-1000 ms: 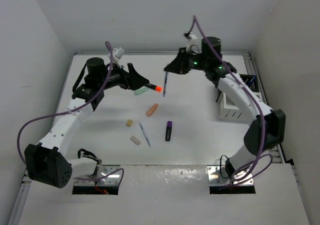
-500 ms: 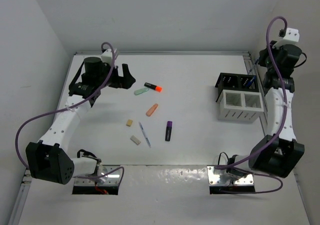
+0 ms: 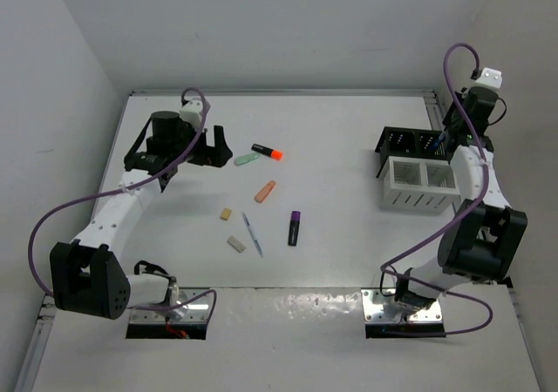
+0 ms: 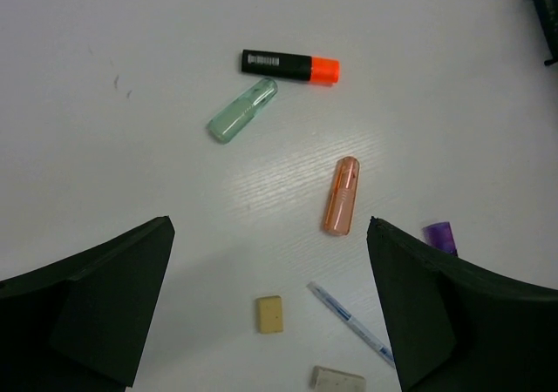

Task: Sort the stationery into containers
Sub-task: Place the stationery into the container

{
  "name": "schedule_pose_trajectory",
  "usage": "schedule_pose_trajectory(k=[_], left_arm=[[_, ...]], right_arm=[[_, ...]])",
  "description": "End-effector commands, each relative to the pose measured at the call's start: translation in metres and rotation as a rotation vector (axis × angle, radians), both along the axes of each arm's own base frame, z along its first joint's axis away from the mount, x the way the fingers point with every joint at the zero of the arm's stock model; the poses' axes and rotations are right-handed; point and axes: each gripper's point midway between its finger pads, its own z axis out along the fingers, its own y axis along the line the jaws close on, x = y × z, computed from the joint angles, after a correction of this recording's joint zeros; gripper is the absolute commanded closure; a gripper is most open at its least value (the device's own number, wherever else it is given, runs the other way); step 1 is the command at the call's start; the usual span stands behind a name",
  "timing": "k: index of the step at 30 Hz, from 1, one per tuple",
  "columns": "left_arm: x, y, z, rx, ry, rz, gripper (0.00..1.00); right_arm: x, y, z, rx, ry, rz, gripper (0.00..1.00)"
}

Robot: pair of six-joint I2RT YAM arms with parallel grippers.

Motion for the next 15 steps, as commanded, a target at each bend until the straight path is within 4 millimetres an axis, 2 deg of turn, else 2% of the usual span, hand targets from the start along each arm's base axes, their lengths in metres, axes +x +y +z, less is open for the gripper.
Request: schedule_pose_trajectory(k=[1, 2, 3, 5, 6, 7, 9, 12, 13, 15], left_arm=[[0.003, 0.006, -0.005, 0.057, -0.037, -0.018, 0.0], [0.002, 0.005, -0.009, 0.067, -0.033, -0.034, 0.0], [-0.001, 0.001, -0.013, 0.078, -0.03, -0.069, 0.0], [-0.009, -0.008, -0.025, 0.087, 0.009, -0.141, 0.02], [-0.013, -0.014, -0.029, 0.093, 0.021, -0.175, 0.08], [-0.02, -0.023, -0.041, 0.117, 0.056, -0.226, 0.11], [-0.025, -0.027, -0.054, 0.158, 0.093, -0.251, 0.18], [-0.035, -0.039, -0.077, 0.2, 0.17, -0.273, 0.25], [-0.038, -0.041, -0.088, 0.211, 0.206, -0.274, 0.27], [-0.047, -0.05, -0.104, 0.216, 0.267, -0.251, 0.3]], right_arm=[[0.002, -0.008, -0.001, 0.017, -0.021, -0.04, 1.0], [0.003, -0.007, -0.006, 0.022, -0.008, -0.036, 0.95], [0.003, -0.006, -0.019, 0.036, 0.033, -0.032, 0.79], [0.003, 0.0, -0.03, 0.07, 0.071, 0.004, 0.67], [0.004, 0.002, -0.033, 0.082, 0.08, 0.012, 0.62], [0.006, 0.008, -0.034, 0.103, 0.083, 0.034, 0.59], [0.004, 0.014, -0.036, 0.118, 0.1, 0.053, 0.54], [0.003, 0.031, -0.029, 0.139, 0.108, 0.107, 0.53], [0.002, 0.046, -0.022, 0.16, 0.105, 0.168, 0.55], [-0.002, 0.065, -0.016, 0.177, 0.104, 0.231, 0.55]])
